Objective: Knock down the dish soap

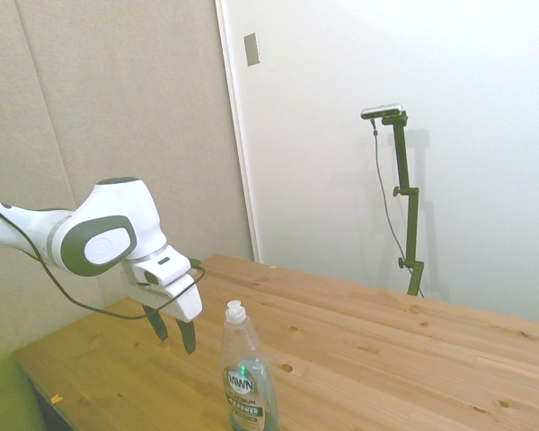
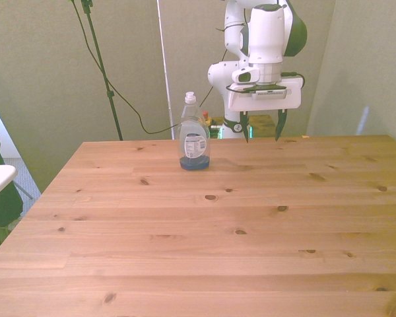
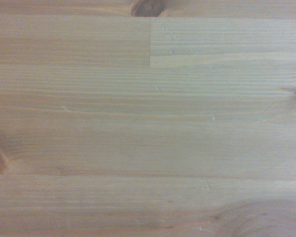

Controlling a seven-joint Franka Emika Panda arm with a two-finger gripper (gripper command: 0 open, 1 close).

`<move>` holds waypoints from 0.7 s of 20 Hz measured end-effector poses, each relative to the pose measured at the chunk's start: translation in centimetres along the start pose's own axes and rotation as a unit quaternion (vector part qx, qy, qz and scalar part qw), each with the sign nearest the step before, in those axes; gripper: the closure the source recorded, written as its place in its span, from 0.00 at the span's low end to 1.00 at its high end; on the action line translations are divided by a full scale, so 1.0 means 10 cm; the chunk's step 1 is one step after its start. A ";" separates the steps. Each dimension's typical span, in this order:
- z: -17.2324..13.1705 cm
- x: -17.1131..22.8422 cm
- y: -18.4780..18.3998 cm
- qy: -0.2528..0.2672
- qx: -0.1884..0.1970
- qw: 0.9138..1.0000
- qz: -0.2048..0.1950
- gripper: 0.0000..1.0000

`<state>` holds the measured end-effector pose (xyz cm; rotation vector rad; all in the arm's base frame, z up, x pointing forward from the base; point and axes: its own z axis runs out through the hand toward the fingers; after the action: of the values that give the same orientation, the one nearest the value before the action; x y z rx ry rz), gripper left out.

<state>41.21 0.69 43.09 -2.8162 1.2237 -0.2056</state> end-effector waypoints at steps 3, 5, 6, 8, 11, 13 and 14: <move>0.01 0.00 0.00 0.000 -0.001 1.000 -0.001 0.00; 0.02 -0.05 0.02 -0.001 -0.002 1.000 -0.004 0.00; 0.02 -0.09 0.03 -0.001 -0.003 1.000 -0.005 0.00; -0.01 -0.16 0.09 0.001 -0.004 1.000 -0.007 0.00; -0.08 -0.25 0.23 0.004 -0.004 1.000 -0.008 0.00; -0.11 -0.29 0.35 0.006 -0.004 1.000 -0.008 0.00; -0.11 -0.30 0.42 0.007 -0.006 1.000 -0.007 0.00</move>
<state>35.96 0.04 43.45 -2.8382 1.2124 -0.2204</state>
